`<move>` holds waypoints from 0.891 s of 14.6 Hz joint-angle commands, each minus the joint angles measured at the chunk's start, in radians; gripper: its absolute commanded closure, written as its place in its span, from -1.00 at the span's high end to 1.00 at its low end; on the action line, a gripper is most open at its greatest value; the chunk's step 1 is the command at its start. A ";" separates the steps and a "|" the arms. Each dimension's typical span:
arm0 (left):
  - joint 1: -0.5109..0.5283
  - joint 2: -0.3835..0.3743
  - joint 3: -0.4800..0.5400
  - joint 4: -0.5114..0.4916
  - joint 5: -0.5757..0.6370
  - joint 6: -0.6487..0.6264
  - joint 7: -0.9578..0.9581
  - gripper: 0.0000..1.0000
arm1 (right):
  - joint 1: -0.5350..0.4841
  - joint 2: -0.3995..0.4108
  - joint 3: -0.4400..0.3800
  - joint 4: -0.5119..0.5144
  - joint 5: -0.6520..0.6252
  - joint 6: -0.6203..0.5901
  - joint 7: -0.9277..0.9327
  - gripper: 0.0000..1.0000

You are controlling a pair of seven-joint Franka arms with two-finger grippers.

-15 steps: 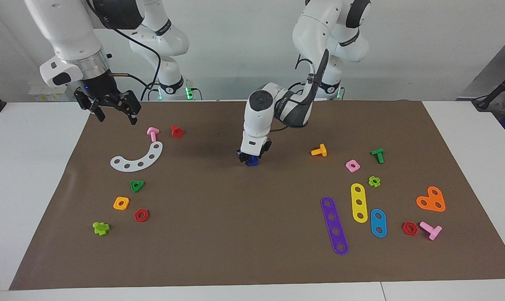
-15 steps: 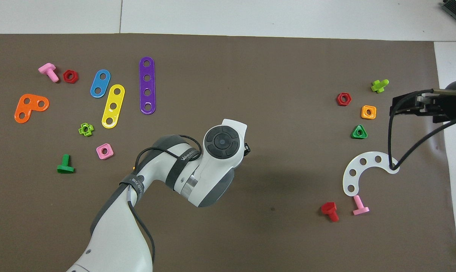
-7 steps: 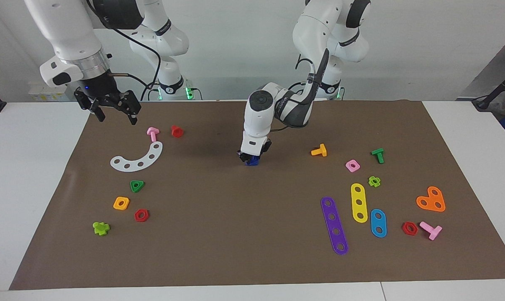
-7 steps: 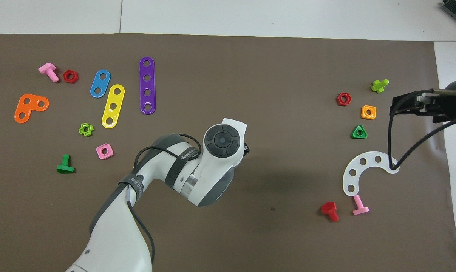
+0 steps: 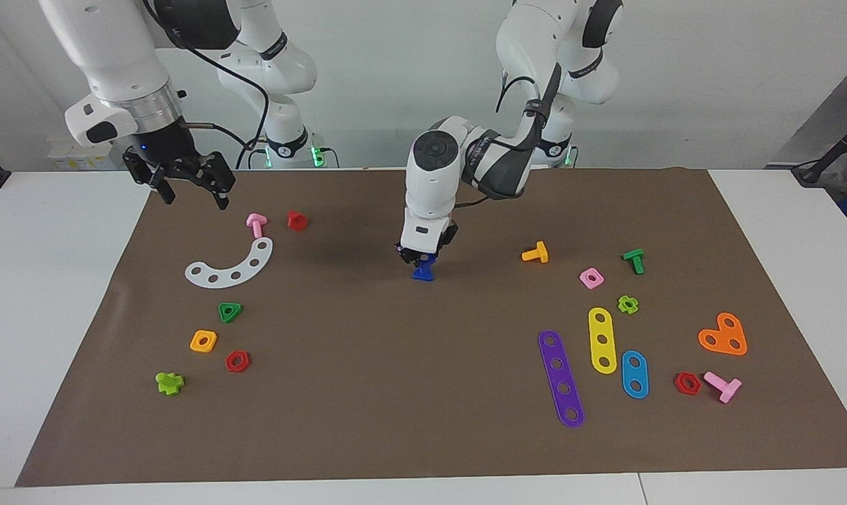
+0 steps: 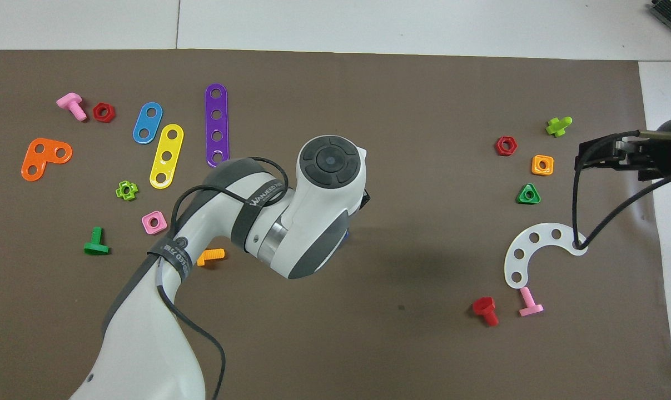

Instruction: Unscrew and place screws in storage area

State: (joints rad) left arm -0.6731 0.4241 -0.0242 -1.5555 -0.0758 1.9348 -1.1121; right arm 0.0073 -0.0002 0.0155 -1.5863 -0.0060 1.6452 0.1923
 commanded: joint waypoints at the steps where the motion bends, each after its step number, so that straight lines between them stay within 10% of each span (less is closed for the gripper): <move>1: 0.111 -0.022 -0.008 0.051 0.008 -0.066 0.149 -0.74 | -0.006 -0.020 0.003 -0.020 0.021 -0.010 -0.030 1.00; 7: 0.370 -0.116 -0.003 -0.055 -0.001 -0.128 0.787 -0.74 | 0.046 -0.030 0.012 -0.066 0.021 0.044 0.018 0.93; 13: 0.471 -0.231 -0.002 -0.470 -0.001 0.261 1.078 -0.68 | 0.250 -0.077 0.012 -0.299 0.017 0.265 0.241 0.90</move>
State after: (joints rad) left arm -0.1973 0.2830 -0.0180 -1.8478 -0.0765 2.0770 -0.0451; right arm 0.2025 -0.0446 0.0287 -1.8015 -0.0047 1.8576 0.3675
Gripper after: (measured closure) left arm 0.542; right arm 0.048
